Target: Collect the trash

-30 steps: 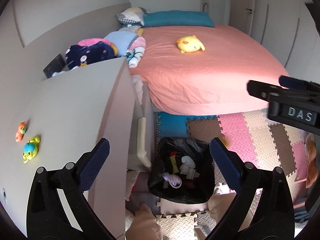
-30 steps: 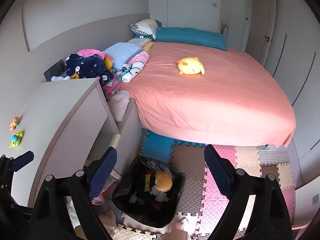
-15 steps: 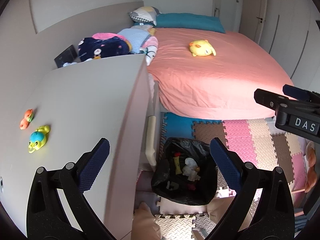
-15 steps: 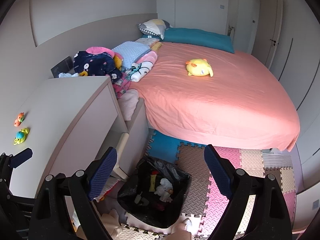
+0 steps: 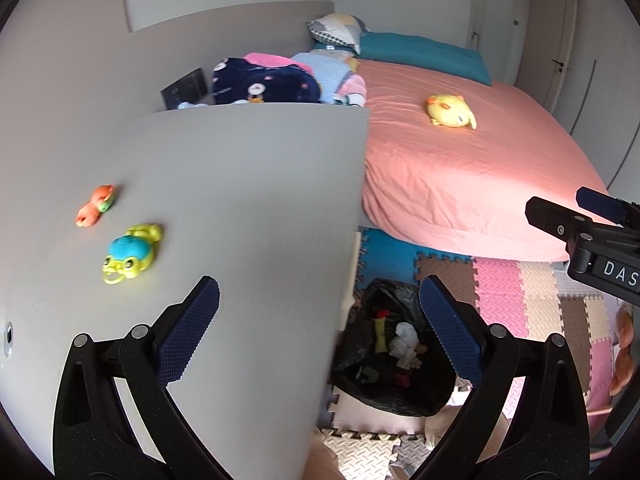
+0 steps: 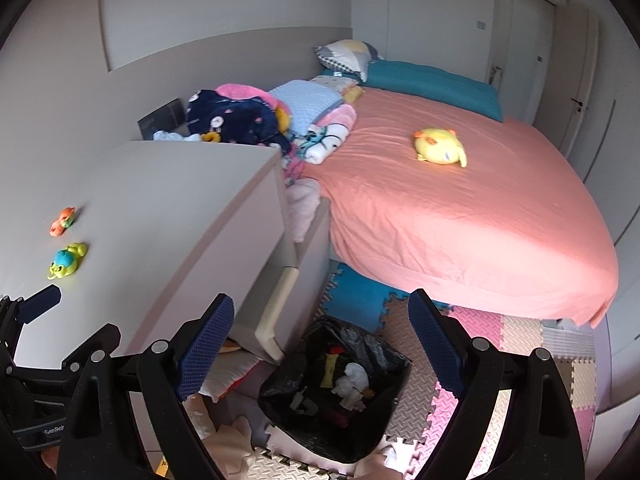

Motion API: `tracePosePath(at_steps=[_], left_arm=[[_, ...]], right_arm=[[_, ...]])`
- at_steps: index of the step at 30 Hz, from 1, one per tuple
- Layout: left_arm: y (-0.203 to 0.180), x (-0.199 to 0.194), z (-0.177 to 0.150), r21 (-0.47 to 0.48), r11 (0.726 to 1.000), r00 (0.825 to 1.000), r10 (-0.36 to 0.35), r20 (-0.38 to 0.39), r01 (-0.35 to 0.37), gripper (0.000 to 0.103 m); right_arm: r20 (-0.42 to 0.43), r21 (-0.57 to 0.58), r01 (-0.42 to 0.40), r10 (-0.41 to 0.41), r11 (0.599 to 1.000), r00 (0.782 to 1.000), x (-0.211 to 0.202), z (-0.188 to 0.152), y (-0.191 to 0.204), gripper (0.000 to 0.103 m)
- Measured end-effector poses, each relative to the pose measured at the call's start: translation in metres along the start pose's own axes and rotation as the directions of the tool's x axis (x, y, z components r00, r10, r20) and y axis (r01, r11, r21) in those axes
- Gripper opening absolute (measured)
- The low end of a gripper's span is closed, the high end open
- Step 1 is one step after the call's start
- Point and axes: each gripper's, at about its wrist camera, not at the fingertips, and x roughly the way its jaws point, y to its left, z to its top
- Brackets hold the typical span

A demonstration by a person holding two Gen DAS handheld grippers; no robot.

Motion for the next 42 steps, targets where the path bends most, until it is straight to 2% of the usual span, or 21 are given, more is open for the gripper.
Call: tracePosePath(at_steps=[18, 31, 42], left_arm=[[0.087, 0.009, 0.004, -0.122, 0.987, 0.994, 0.105, -0.006, -0.105, 0.097], [0.133, 0.048, 0.013, -0.142, 0.979, 0.989, 0.137, -0.051, -0.143, 0.097], [0.155, 0.073, 0.011, -0.145, 0.978, 0.987, 0.139, -0.087, -0.15, 0.068]], right_arm=[[-0.004, -0.09, -0.103, 0.103, 0.991, 0.995, 0.028, 0.027, 0.076, 0.089], [-0.01, -0.137, -0.159, 0.159, 0.978, 0.987, 0.054, 0.055, 0.119, 0.089], [-0.043, -0.172, -0.192, 0.188, 0.966, 0.981, 0.079, 0.061, 0.153, 0.089]])
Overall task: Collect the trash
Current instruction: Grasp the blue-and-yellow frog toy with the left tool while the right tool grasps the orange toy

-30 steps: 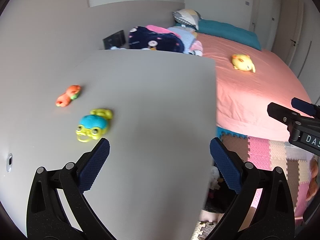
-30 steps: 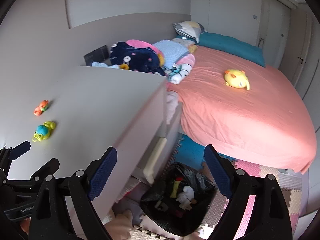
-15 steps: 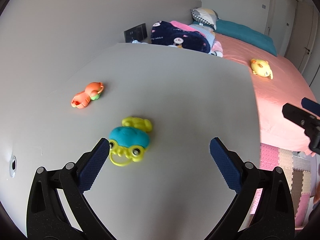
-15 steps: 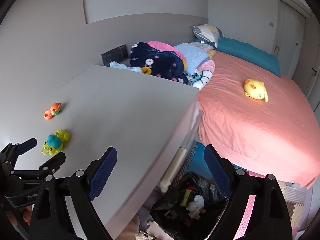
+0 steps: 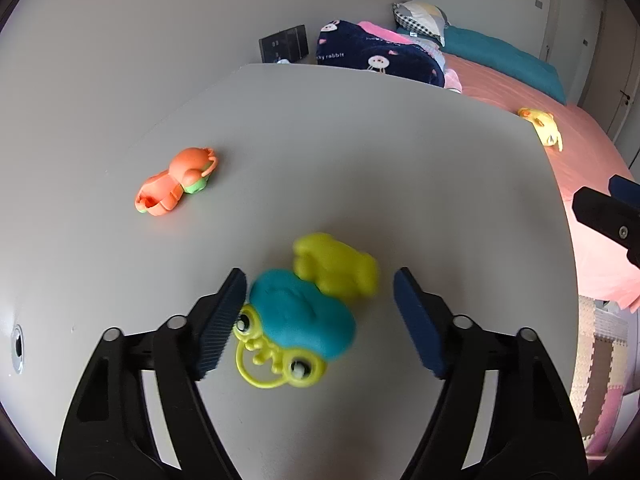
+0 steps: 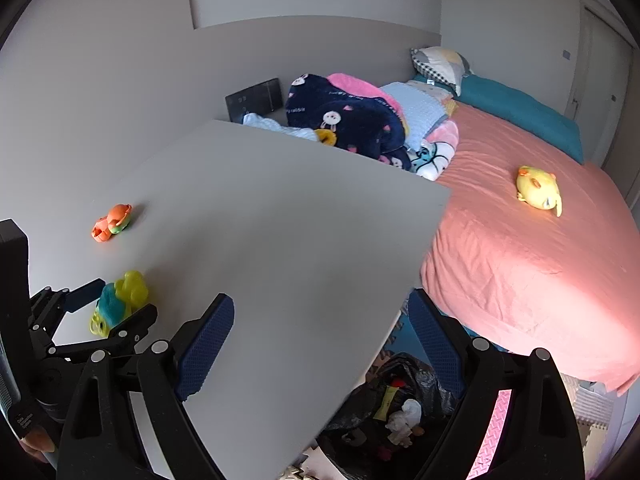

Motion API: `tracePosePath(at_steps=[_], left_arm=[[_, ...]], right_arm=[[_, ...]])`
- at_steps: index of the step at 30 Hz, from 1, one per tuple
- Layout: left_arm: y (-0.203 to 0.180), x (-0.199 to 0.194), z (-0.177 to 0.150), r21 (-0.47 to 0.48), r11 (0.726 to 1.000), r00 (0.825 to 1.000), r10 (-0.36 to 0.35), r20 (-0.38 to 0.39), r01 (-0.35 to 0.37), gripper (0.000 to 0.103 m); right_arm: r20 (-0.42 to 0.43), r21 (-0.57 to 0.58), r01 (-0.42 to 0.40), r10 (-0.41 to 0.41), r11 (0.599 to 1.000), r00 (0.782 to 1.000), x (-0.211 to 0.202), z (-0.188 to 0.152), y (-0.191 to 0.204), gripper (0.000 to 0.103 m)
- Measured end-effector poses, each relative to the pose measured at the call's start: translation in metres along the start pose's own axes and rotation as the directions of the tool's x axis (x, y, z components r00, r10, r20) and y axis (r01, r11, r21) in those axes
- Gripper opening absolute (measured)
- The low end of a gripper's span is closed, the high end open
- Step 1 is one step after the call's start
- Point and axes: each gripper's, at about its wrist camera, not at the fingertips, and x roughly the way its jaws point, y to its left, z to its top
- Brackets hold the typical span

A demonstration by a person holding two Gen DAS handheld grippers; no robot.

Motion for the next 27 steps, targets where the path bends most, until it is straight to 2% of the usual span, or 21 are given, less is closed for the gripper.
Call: tracePosePath(at_steps=[4, 14, 27], left_arm=[[0.009, 0.004, 0.002, -0.014, 1.0, 1.0, 0.001, 0.008, -0.001, 0.063], [0.044, -0.003, 0.0, -0.091, 0.996, 0.999, 0.025, 0.026, -0.023, 0.063], [0.125, -0.018, -0.009, -0.229, 0.962, 0.986, 0.162, 0.029, -0.151, 0.063]], right_arm=[[-0.009, -0.014, -0.008, 0.008, 1.0, 1.0, 0.008, 0.003, 0.01, 0.089], [-0.024, -0.055, -0.046, 0.045, 0.997, 0.999, 0.029, 0.016, 0.052, 0.089], [-0.075, -0.153, -0.142, 0.132, 0.978, 0.988, 0.063, 0.033, 0.13, 0.089]])
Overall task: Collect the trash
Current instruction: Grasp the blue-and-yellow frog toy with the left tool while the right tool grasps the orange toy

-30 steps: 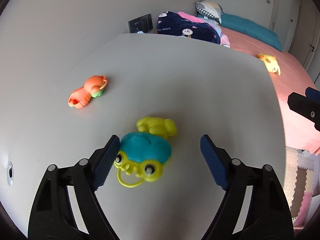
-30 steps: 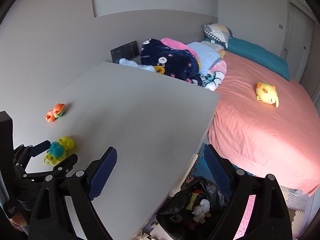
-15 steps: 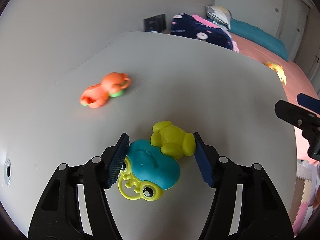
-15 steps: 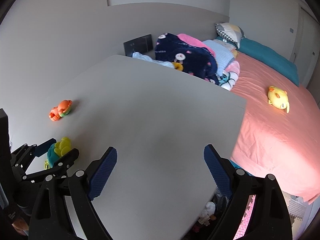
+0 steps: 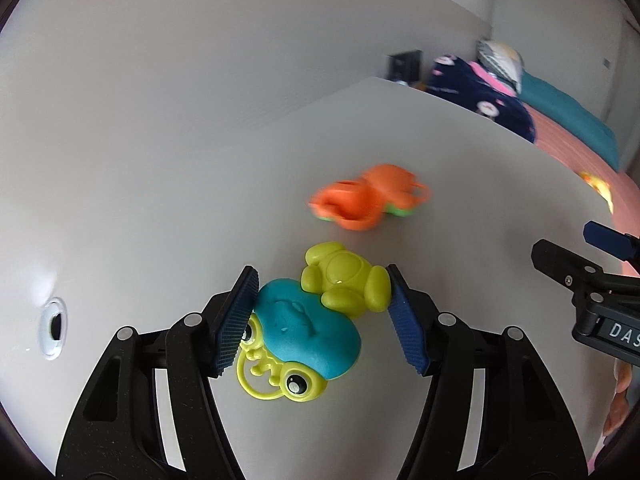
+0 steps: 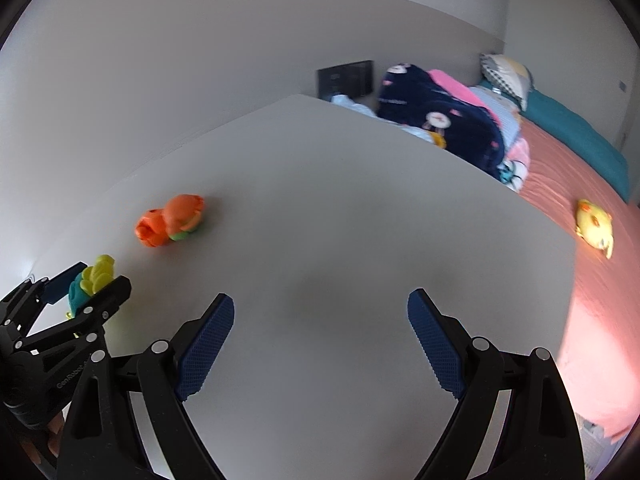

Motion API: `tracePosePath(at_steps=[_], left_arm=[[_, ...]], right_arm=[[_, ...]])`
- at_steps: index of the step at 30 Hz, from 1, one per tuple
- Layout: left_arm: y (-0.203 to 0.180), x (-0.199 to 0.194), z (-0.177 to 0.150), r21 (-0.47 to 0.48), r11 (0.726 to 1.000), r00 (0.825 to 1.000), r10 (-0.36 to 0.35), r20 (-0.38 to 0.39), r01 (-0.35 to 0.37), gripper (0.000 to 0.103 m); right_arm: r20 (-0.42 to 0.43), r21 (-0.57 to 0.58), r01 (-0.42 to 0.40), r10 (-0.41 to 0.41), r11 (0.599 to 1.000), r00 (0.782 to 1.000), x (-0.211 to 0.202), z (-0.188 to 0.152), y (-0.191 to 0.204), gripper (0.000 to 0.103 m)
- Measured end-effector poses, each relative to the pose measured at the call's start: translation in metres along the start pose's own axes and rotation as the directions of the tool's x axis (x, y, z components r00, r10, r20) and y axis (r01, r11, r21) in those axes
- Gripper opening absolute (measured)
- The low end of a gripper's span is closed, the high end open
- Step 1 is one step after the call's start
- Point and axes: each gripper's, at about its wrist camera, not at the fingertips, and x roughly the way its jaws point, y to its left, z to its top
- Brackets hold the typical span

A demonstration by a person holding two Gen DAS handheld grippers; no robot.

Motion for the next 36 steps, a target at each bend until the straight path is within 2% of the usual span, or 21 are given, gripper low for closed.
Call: tracePosePath(at_steps=[13, 21, 27, 29, 31, 32, 33, 34, 36], left_arm=[[0.064, 0.004, -0.002, -0.099, 0.991, 0.996, 0.088, -0.016, -0.09, 0.063], [0.071, 0.012, -0.001, -0.127, 0.987, 0.995, 0.096, -0.033, -0.099, 0.063], [0.069, 0.019, 0.001, -0.125, 0.985, 0.993, 0.11, -0.045, -0.115, 0.063], [0.069, 0.021, 0.001, -0.126, 0.985, 0.993, 0.111, -0.048, -0.116, 0.063], [0.069, 0.021, 0.001, -0.127, 0.985, 0.993, 0.11, -0.049, -0.115, 0.063], [0.069, 0.022, 0.001, -0.127, 0.985, 0.993, 0.109, -0.05, -0.115, 0.063], [0.069, 0.022, 0.001, -0.126, 0.985, 0.993, 0.109, -0.051, -0.114, 0.063], [0.07, 0.022, 0.001, -0.127, 0.985, 0.993, 0.109, -0.053, -0.115, 0.063], [0.07, 0.023, 0.001, -0.132, 0.985, 0.993, 0.108, -0.054, -0.114, 0.063]], right_arm=[[-0.06, -0.055, -0.17, 0.167, 0.984, 0.984, 0.039, 0.025, 0.063, 0.089], [-0.084, -0.04, -0.221, 0.217, 0.975, 0.973, 0.067, 0.038, 0.08, 0.089], [-0.079, -0.034, -0.21, 0.207, 0.977, 0.975, 0.078, 0.042, 0.083, 0.089], [-0.073, -0.049, -0.207, 0.203, 0.977, 0.976, 0.078, 0.042, 0.087, 0.083], [-0.07, -0.072, -0.204, 0.199, 0.976, 0.977, 0.078, 0.043, 0.091, 0.061], [-0.072, -0.092, -0.2, 0.194, 0.975, 0.978, 0.077, 0.043, 0.095, 0.055], [-0.074, -0.1, -0.202, 0.195, 0.974, 0.978, 0.076, 0.042, 0.096, 0.044], [-0.076, -0.104, -0.204, 0.197, 0.973, 0.977, 0.076, 0.042, 0.097, 0.04], [-0.078, -0.112, -0.211, 0.203, 0.971, 0.976, 0.074, 0.04, 0.097, 0.039]])
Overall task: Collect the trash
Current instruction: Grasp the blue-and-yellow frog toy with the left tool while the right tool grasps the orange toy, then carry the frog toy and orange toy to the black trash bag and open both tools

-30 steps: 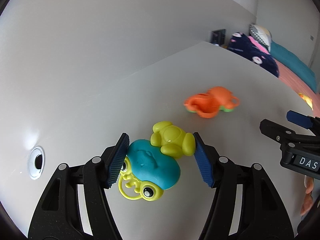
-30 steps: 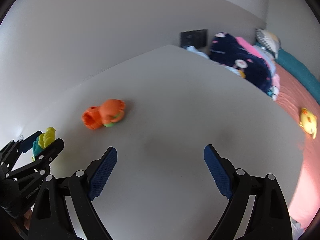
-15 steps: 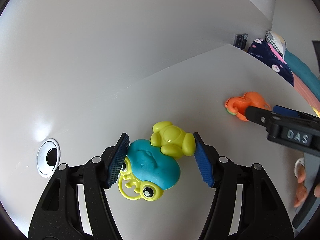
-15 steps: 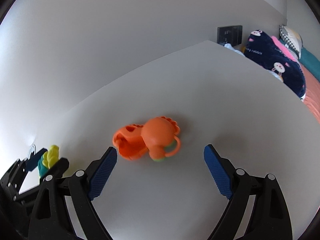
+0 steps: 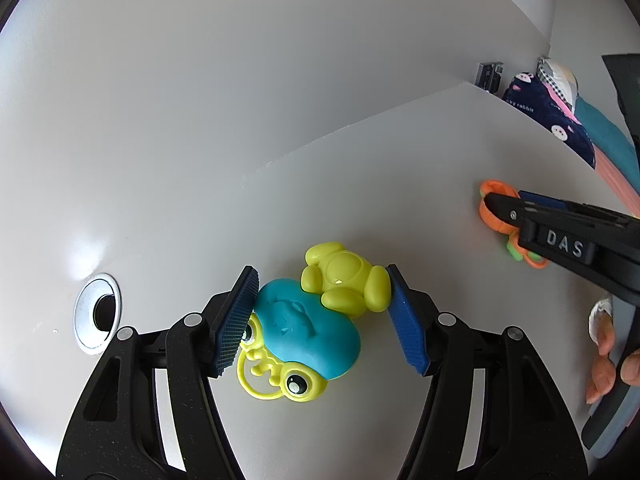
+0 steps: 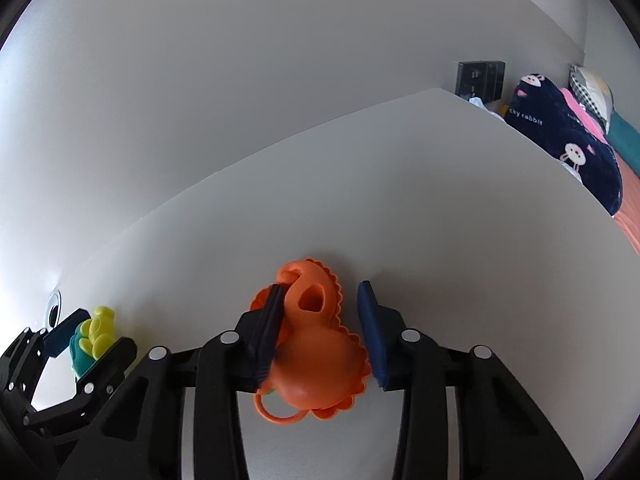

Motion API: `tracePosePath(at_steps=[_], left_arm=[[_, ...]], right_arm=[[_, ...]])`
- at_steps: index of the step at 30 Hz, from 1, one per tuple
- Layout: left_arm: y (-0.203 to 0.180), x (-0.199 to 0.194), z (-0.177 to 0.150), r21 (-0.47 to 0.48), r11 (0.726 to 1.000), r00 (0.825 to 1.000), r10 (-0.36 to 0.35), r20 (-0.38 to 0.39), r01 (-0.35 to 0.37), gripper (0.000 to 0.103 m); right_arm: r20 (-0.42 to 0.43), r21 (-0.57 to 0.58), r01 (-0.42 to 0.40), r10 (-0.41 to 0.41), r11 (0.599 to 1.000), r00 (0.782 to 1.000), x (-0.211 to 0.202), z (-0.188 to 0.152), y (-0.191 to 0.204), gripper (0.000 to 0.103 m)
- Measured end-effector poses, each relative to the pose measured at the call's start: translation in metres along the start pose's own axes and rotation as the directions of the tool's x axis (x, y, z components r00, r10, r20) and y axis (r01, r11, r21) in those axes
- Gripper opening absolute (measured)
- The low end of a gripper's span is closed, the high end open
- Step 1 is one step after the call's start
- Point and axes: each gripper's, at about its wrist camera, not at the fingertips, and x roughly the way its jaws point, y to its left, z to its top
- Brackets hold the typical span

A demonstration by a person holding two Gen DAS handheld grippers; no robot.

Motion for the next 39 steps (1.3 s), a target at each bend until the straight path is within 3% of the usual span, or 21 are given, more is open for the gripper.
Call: tracePosePath(at_steps=[8, 10, 19, 39], left_arm=[[0.002, -0.001, 0.0, -0.006, 1.0, 1.0, -0.012, 0.005, 0.012, 0.063], [0.002, -0.003, 0.0, -0.003, 1.0, 1.0, -0.017, 0.009, 0.017, 0.063], [-0.002, -0.012, -0.003, 0.007, 0.999, 0.999, -0.032, 0.018, 0.031, 0.063], [-0.071, -0.069, -0.026, 0.128, 0.983, 0.989, -0.136, 0.048, 0.129, 0.063]], right_arm=[[0.012, -0.03, 0.039, -0.039, 0.999, 0.999, -0.013, -0.01, 0.005, 0.035], [0.017, -0.022, 0.032, -0.032, 0.999, 0.999, -0.017, -0.011, 0.004, 0.028], [-0.001, 0.016, 0.037, -0.037, 0.999, 0.999, -0.027, -0.018, -0.007, 0.028], [0.063, 0.106, 0.106, -0.113, 0.989, 0.992, -0.117, -0.061, -0.046, 0.028]])
